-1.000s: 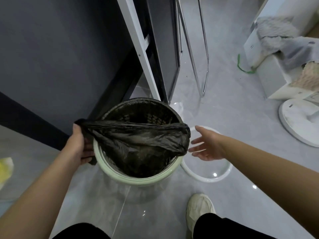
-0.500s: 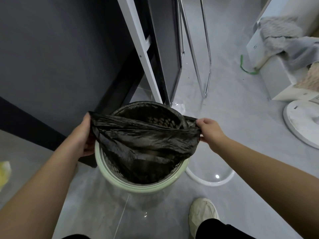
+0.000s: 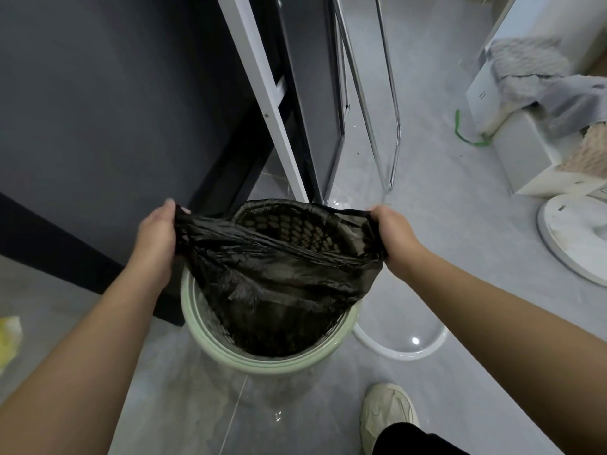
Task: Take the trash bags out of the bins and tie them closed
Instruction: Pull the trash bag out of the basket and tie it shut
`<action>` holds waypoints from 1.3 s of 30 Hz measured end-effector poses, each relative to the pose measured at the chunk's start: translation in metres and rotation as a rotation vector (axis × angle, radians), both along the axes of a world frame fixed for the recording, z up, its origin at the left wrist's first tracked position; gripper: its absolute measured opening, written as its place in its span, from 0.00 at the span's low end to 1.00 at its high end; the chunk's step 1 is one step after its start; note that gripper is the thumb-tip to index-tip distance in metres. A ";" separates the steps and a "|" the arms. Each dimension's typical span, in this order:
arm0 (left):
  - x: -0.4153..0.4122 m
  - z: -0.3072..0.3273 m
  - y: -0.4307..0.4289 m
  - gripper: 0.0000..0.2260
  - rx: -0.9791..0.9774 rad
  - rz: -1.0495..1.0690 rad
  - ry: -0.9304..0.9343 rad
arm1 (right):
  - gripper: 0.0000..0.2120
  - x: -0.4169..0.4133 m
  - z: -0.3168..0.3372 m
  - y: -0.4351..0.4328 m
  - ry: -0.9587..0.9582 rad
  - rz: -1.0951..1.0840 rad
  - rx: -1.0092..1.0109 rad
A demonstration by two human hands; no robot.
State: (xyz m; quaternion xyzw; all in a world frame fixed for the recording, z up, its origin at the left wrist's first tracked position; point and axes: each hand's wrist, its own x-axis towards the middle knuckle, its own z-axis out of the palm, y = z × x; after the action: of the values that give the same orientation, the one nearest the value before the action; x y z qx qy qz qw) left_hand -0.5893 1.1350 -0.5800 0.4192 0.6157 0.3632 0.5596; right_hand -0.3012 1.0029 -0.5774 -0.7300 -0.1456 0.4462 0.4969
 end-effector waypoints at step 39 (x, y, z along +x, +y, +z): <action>0.027 -0.013 0.018 0.10 0.355 -0.177 0.928 | 0.17 0.000 -0.026 0.052 -0.450 0.222 -0.078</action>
State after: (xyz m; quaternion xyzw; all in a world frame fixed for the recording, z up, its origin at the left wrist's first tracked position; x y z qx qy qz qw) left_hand -0.5620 1.1526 -0.5929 0.6758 0.6905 0.1890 0.1758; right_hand -0.3010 1.0546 -0.6039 -0.8089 -0.3146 0.3298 0.3714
